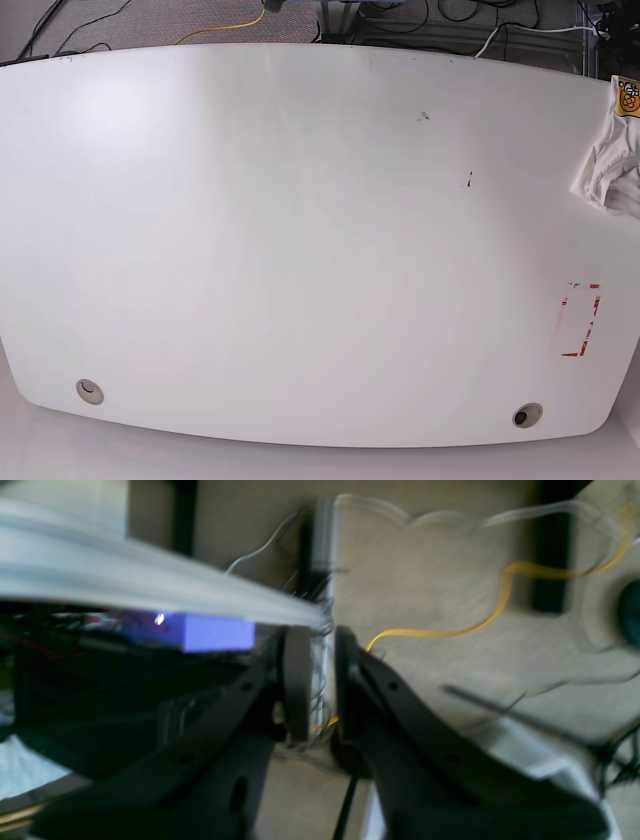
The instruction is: Layout the t-shirt on the table in an organized manner, then fold the t-shirt properly
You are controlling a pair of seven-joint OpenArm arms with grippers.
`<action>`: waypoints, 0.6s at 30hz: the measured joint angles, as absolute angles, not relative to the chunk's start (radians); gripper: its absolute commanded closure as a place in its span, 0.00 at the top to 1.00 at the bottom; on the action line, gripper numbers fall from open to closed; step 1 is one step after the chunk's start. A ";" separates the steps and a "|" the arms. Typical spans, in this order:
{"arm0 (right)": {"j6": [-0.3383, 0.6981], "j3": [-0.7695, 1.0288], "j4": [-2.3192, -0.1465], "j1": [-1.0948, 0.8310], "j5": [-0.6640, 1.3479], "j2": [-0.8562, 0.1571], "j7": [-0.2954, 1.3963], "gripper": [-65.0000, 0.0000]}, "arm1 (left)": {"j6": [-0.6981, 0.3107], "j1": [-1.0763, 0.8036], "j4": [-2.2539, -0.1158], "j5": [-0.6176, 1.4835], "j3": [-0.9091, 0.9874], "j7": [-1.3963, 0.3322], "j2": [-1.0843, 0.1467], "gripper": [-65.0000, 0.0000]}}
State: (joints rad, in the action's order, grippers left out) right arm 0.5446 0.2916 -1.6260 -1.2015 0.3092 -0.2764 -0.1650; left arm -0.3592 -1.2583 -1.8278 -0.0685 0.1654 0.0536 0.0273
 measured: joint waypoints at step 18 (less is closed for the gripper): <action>0.599 0.293 -1.054 -0.840 0.130 -0.263 -0.185 0.12 | -0.359 -0.861 -1.254 -0.079 0.169 -0.003 -0.051 0.59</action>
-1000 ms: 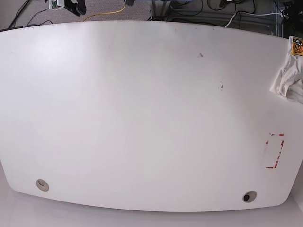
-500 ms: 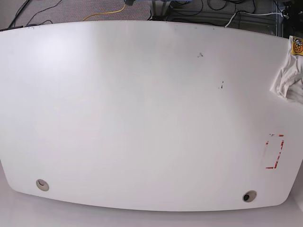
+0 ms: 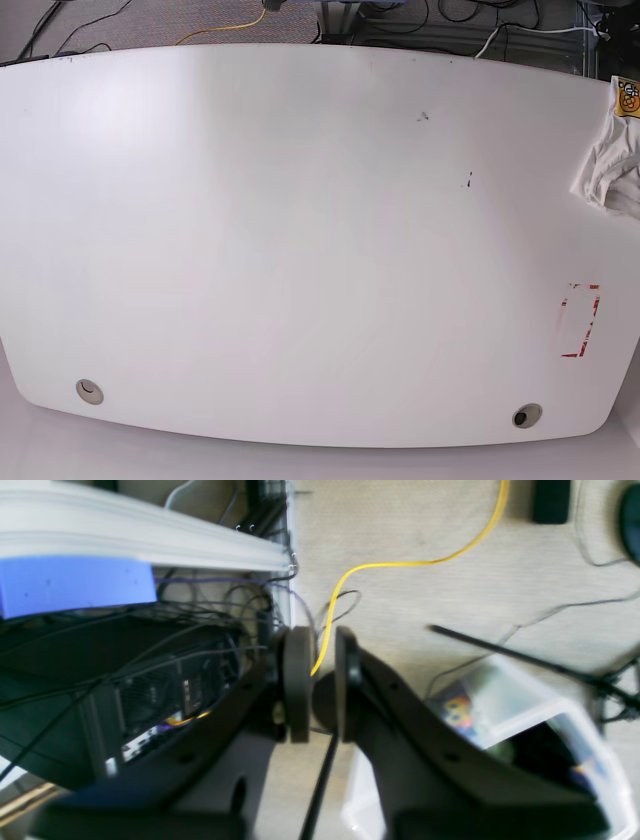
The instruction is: Layout the t-shirt on the table in an organized manner, then fold the t-shirt properly
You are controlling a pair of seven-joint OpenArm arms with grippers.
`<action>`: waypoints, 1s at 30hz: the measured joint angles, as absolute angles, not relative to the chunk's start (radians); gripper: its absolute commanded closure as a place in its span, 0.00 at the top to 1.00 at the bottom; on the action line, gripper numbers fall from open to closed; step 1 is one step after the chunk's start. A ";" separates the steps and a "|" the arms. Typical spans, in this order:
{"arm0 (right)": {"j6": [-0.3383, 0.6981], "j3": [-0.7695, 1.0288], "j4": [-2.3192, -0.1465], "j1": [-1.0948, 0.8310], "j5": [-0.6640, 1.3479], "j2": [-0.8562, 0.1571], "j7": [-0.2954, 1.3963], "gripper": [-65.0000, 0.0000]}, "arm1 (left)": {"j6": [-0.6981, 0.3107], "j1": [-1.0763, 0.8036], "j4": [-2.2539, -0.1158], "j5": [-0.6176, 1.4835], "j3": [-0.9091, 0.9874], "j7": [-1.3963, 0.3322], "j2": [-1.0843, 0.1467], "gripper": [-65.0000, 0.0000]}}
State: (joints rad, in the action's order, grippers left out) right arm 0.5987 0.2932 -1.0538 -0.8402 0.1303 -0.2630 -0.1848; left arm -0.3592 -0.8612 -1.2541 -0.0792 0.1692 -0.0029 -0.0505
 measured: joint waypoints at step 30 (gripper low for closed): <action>0.590 0.218 -0.578 -0.485 0.029 -0.213 -0.187 0.13 | -0.274 -0.264 -0.345 -0.183 0.165 0.018 -0.073 0.59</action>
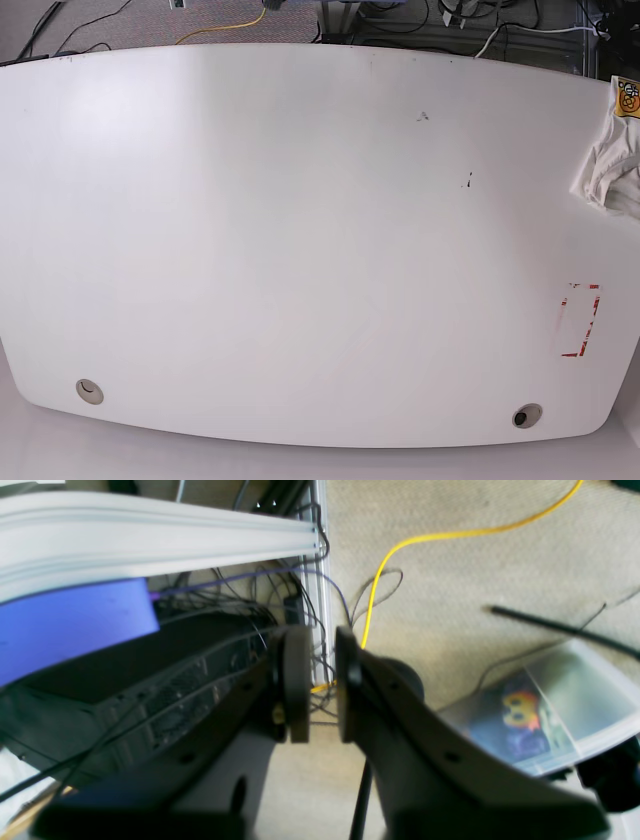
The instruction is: Layout the t-shirt on the table in an organized manner, then fold the t-shirt properly
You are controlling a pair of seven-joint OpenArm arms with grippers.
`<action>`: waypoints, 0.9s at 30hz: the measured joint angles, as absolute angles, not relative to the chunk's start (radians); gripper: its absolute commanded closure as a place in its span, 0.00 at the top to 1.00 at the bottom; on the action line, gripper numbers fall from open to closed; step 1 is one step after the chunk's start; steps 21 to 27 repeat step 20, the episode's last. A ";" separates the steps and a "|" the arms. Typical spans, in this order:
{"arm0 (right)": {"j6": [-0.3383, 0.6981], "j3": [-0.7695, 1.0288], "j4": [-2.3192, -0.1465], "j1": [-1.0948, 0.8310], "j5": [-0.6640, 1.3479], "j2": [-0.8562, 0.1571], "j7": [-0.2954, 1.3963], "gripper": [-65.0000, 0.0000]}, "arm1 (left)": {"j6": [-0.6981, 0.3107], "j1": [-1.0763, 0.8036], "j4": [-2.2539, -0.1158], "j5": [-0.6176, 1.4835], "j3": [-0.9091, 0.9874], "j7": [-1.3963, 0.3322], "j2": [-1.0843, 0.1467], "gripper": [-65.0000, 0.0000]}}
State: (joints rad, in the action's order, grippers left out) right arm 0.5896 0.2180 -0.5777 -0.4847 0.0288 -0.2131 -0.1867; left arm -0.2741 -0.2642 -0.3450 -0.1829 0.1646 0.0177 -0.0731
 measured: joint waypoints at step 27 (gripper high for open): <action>0.585 0.218 -0.451 -0.355 0.030 -0.209 -0.127 0.13 | -0.146 -0.124 -0.172 -0.183 0.165 0.020 -0.070 0.60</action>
